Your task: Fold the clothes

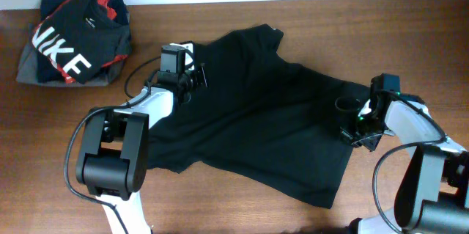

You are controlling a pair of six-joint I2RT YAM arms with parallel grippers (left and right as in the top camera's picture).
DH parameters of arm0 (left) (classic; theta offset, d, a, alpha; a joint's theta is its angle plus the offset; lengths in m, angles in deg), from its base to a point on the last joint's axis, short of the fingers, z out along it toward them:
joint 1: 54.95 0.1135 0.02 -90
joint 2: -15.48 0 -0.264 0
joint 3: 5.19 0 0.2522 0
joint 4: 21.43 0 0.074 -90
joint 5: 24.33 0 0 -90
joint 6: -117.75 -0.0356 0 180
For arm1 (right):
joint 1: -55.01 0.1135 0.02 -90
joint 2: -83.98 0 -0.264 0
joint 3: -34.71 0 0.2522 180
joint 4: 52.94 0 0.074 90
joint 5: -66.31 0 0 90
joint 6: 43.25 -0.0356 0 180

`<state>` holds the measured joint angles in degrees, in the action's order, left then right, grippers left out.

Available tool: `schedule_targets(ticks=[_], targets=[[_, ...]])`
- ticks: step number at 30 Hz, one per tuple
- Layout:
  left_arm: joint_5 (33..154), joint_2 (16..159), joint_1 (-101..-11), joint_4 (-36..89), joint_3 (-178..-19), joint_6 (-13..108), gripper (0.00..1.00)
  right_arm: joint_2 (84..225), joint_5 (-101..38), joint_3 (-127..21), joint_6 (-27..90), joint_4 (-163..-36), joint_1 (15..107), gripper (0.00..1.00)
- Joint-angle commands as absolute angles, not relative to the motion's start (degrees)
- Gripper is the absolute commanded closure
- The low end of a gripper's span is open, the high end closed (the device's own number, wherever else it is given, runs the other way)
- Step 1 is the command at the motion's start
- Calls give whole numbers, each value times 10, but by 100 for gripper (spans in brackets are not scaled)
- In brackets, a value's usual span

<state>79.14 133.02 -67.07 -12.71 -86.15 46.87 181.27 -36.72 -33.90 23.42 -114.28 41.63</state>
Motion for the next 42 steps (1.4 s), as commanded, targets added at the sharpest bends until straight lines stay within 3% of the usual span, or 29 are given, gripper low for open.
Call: schedule_targets(ticks=[1,24,34,42], targets=[[772,1337,-673,-119,-865,474,99,1826,-365,-336,234,-1147,420,96],[642,1337,-671,-54,-865,459,99,1832,-294,-327,186,-1146,419,96],[641,1337,-665,-53,-865,459,99,1832,-289,-288,181,-1109,418,96],[587,1337,-635,-48,-865,459,98,1832,-211,-288,155,-1122,418,96]])
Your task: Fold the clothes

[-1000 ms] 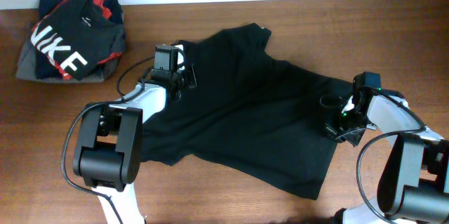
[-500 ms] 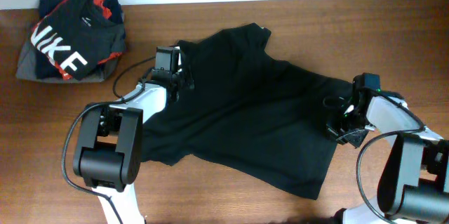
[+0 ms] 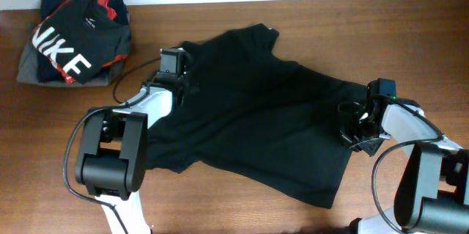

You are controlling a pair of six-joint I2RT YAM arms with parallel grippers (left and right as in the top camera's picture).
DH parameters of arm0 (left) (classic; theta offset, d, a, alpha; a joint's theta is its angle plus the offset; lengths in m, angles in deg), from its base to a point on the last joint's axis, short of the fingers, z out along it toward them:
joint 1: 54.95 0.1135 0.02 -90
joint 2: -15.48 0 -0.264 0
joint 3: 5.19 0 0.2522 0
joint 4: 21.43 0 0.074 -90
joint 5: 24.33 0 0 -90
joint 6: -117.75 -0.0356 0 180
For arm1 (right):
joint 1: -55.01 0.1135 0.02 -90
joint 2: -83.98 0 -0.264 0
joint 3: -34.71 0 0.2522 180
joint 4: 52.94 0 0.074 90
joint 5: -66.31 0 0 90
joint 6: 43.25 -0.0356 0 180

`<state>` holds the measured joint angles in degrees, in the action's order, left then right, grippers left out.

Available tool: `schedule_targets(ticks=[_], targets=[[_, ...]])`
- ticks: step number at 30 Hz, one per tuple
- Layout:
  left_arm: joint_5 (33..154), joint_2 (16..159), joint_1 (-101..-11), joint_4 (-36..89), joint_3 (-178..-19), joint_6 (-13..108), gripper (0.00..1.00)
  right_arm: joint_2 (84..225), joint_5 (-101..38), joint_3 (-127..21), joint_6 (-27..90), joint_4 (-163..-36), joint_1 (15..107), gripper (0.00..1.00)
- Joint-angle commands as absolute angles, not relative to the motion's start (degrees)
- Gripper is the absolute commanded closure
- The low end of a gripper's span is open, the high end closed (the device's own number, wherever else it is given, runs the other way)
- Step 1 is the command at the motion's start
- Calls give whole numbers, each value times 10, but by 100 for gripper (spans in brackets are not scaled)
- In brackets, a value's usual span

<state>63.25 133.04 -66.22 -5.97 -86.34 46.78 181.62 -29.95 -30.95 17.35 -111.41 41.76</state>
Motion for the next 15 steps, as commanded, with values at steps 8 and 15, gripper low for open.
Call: schedule_targets(ticks=[8,15], targets=[[587,1337,-596,-43,-865,459,99,1831,-188,-289,148,-1112,413,96],[587,1337,-584,-19,-865,464,98,1831,-150,-319,150,-1106,390,96]])
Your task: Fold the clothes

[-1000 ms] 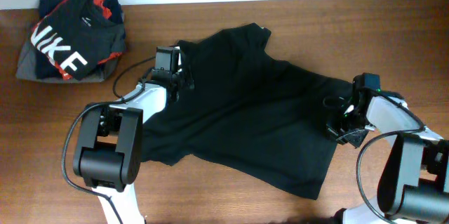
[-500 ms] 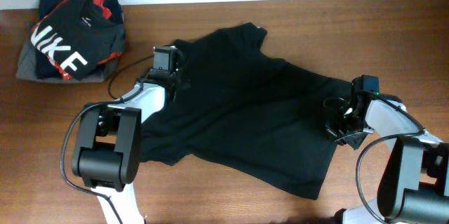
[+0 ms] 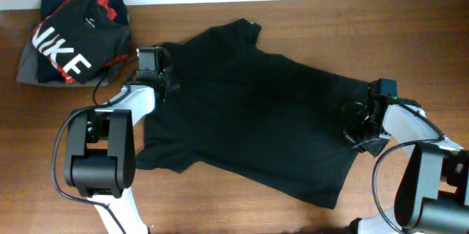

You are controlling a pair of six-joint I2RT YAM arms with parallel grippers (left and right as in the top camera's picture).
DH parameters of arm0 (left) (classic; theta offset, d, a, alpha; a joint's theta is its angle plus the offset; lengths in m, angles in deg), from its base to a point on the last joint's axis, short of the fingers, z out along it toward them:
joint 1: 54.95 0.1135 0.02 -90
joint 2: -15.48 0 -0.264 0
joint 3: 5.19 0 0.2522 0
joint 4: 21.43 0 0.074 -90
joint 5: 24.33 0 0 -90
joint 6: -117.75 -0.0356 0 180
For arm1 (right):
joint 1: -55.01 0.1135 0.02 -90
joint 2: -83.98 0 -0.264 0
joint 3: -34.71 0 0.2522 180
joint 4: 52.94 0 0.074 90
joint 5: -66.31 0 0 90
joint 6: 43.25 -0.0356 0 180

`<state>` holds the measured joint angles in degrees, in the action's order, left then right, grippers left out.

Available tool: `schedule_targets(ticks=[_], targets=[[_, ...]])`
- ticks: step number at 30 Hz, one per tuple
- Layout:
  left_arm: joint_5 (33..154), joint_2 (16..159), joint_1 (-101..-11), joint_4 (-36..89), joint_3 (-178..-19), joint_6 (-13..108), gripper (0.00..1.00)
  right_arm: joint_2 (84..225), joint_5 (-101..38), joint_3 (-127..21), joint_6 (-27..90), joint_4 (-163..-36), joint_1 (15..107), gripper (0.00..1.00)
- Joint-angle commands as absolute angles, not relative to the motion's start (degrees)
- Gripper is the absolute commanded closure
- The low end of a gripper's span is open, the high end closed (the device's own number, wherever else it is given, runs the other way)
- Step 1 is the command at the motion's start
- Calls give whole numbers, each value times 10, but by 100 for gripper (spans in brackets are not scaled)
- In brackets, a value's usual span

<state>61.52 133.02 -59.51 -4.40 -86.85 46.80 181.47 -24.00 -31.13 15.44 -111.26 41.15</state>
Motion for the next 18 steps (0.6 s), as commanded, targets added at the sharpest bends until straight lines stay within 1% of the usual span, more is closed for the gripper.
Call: schedule_targets(ticks=[1,5,8,14,18], targets=[[587,1337,-584,-13,-865,464,99,1831,-145,-326,150,-1106,384,96],[588,1337,-584,8,-865,466,99,1831,-140,-354,166,-1099,361,96],[591,1337,-584,27,-865,491,99,1831,-139,-376,181,-1095,343,96],[645,1332,-590,51,-865,496,99,1831,-143,-410,196,-1105,325,95],[644,1303,-604,50,-868,483,99,1831,-214,-439,228,-1112,325,96]])
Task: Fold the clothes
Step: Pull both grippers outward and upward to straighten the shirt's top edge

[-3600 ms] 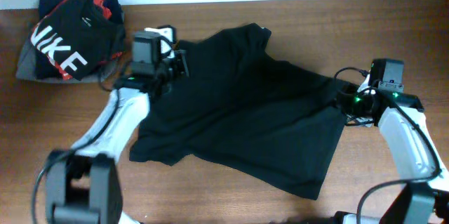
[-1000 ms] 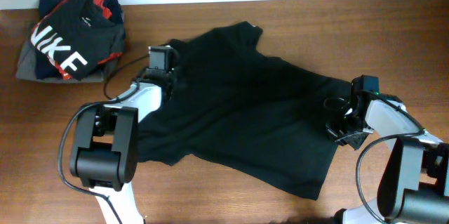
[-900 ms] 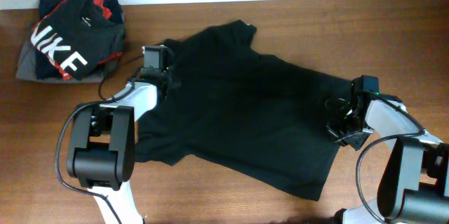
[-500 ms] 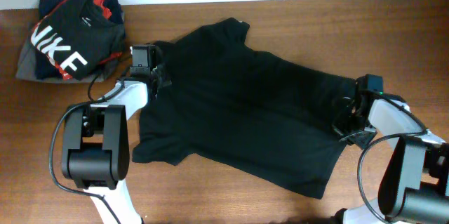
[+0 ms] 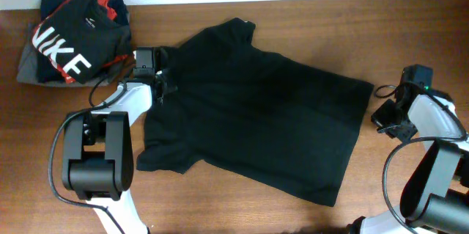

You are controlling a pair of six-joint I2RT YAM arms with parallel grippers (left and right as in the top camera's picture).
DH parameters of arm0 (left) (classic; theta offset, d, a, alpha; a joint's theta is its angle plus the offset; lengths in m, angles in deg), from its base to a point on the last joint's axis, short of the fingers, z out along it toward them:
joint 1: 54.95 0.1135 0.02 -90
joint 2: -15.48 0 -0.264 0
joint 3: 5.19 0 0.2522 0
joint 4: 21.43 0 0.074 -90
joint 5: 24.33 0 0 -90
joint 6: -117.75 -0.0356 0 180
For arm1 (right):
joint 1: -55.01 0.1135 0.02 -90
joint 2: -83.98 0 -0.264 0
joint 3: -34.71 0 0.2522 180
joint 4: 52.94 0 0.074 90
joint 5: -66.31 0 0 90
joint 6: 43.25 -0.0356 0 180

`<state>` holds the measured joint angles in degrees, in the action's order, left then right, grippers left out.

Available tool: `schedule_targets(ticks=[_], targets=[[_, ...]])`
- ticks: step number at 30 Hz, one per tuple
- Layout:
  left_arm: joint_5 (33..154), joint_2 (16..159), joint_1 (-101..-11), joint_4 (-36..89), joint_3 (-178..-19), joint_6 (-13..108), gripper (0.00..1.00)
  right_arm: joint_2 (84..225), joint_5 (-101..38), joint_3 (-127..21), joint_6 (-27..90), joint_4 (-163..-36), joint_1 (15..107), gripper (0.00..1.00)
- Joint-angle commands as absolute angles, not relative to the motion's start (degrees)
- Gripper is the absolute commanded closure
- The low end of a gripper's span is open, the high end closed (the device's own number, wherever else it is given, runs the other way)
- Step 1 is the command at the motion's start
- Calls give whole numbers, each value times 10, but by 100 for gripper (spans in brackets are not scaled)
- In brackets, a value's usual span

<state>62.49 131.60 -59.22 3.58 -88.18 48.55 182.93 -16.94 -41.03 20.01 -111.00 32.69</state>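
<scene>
A black T-shirt (image 5: 256, 109) lies spread flat across the middle of the wooden table (image 5: 410, 28), its collar toward the far edge and its hem at the right. My left gripper (image 5: 163, 86) sits at the shirt's left shoulder edge, shut on the cloth. Off the shirt's right edge, my right gripper (image 5: 382, 114) rests over bare wood, open and holding nothing. A small gap separates it from the hem.
A stack of folded clothes (image 5: 73, 36), topped by a black shirt with white and red lettering, sits at the far left corner. A black cable (image 5: 110, 80) loops beside the left arm. Bare wood borders the shirt in front and at the right.
My right gripper has let go of the shirt's right edge and now stands to the right of it over bare wood. The left gripper and shirt have shifted slightly left.
The shirt first lay rumpled, with my left gripper at its left shoulder and my right at its right edge. Then the left gripper stood further left with the shoulder and the cloth lay flatter. Now the shirt is spread out and my right gripper is off it.
</scene>
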Motion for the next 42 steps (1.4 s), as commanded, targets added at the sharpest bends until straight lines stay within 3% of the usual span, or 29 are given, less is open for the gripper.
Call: schedule_targets(ticks=[1,6,13,18,19,20,23,30,34,39,42], targets=[[644,1292,-609,50,-870,476,99,1831,-239,-450,230,-1115,325,96],[652,1247,-653,43,-908,421,99,1831,-325,-486,245,-1112,327,95],[661,1250,-728,-25,-950,385,95,1832,-336,-489,245,-1100,361,86],[661,1285,-748,-112,-950,379,77,1832,-336,-489,245,-1100,390,80],[661,1298,-749,-128,-950,379,63,1832,-336,-489,245,-1100,394,74],[661,1312,-749,-144,-950,379,57,1832,-336,-489,245,-1101,397,66],[659,1351,-749,-196,-950,379,44,1832,-336,-489,245,-1106,401,55],[649,1435,-746,-321,-967,379,37,1832,-336,-487,246,-1139,401,53],[644,1475,-745,-258,-1042,336,37,1832,-336,-487,256,-1150,401,53],[662,1529,-739,-17,-1229,265,43,1832,-336,-487,256,-1156,401,53],[682,1547,-728,59,-1315,264,44,1832,-336,-487,256,-1156,401,53]])
